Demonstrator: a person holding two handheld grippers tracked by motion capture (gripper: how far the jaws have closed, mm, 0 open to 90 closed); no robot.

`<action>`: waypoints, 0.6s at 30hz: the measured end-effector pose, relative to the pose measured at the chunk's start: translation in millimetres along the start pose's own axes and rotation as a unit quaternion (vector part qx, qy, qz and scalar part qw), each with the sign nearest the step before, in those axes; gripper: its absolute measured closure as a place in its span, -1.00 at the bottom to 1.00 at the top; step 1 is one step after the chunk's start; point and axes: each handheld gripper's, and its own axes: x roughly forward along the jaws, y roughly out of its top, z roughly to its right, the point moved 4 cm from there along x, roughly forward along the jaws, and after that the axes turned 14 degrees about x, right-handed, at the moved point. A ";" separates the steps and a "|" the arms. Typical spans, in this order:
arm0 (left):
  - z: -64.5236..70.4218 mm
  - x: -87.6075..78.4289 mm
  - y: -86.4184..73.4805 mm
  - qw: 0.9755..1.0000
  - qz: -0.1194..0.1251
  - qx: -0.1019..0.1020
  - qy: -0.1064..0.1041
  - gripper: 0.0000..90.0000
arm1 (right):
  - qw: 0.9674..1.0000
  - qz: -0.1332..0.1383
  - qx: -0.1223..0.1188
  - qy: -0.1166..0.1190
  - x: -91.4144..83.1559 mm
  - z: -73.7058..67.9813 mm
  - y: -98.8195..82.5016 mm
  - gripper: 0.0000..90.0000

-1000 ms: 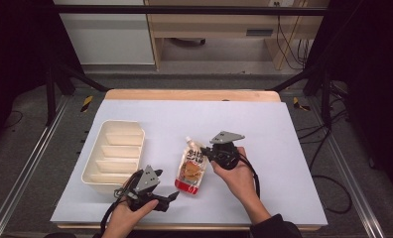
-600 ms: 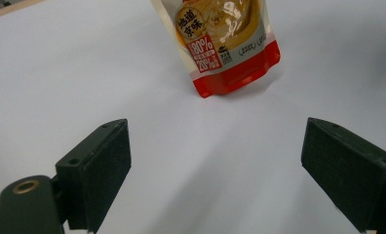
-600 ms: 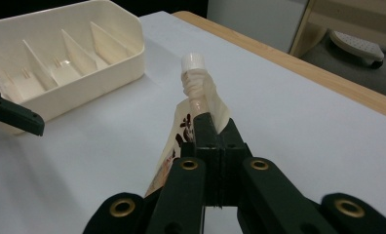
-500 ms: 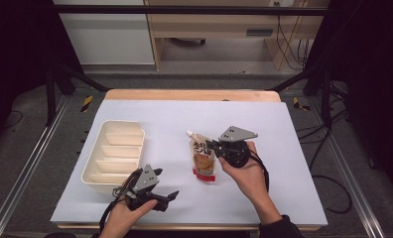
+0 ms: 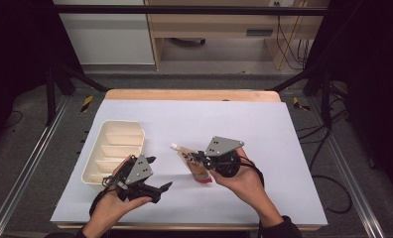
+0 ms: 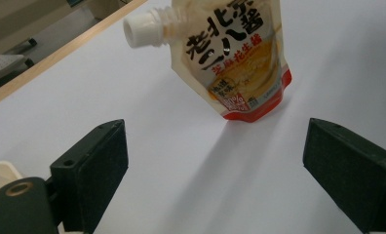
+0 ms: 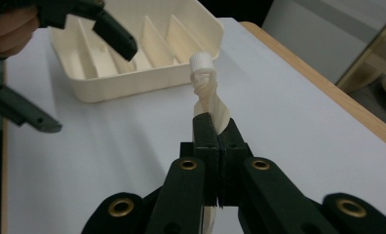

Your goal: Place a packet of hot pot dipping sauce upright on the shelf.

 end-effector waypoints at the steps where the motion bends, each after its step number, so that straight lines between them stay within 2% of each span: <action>1: -1.8 -0.4 0.4 1.000 -0.004 0.005 -0.001 -0.80 | 1.000 -0.002 -0.003 0.007 0.0 -1.9 0.0 0.99; 4: -7.4 -0.5 2.3 0.999 -0.019 0.031 -0.006 -0.80 | 1.000 -0.006 -0.013 0.025 0.8 -7.5 -0.7 0.99; 9: -12.1 6.5 7.4 0.997 -0.041 0.066 -0.020 -0.80 | 0.998 -0.011 -0.026 0.049 3.0 -14.7 -1.1 0.98; 15: -19.1 16.1 15.2 0.996 -0.039 0.078 -0.026 -0.75 | 0.997 -0.016 -0.036 0.062 2.0 -18.2 -2.3 0.98; 18: -22.3 21.2 20.8 0.995 -0.032 0.088 -0.034 -0.63 | 0.997 -0.018 -0.038 0.068 1.9 -19.2 -2.7 0.98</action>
